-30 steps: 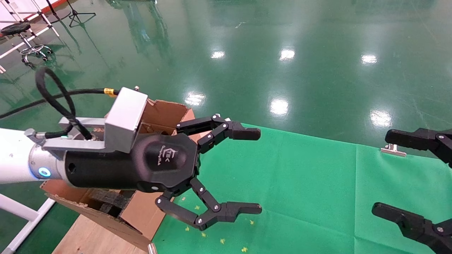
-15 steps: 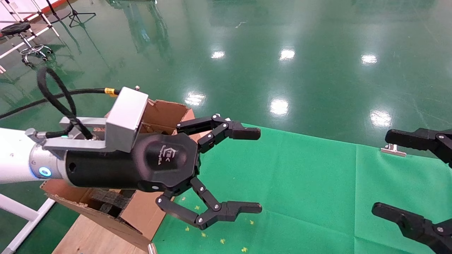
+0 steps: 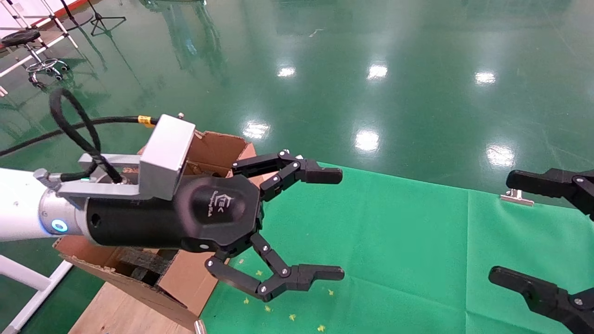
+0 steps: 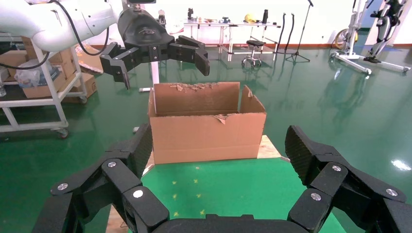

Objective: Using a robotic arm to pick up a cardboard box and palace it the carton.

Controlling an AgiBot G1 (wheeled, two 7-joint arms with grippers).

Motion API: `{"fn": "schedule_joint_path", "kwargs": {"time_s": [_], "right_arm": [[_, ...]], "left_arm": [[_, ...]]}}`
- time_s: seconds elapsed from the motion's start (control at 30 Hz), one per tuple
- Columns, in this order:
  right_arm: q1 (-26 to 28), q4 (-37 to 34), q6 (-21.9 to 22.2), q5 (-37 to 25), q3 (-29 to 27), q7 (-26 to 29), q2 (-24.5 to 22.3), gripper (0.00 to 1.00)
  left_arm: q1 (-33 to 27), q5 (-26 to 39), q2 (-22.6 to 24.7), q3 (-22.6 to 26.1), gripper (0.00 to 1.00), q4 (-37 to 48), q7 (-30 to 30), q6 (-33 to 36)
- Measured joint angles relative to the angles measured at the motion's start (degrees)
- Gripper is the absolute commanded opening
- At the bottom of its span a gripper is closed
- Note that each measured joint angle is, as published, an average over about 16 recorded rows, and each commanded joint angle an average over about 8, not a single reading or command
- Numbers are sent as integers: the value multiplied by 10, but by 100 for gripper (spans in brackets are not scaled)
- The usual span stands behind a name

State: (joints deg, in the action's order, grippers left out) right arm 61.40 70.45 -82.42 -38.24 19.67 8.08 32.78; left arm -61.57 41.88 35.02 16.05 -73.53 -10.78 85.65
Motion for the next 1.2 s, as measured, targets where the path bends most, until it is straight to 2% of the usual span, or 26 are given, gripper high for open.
{"fn": "schedule_joint_path", "kwargs": {"time_s": [1.2], "right_arm": [[0,0,0,0,0,0,0,100]], "left_arm": [[0,0,0,0,100,0,0,0]]}}
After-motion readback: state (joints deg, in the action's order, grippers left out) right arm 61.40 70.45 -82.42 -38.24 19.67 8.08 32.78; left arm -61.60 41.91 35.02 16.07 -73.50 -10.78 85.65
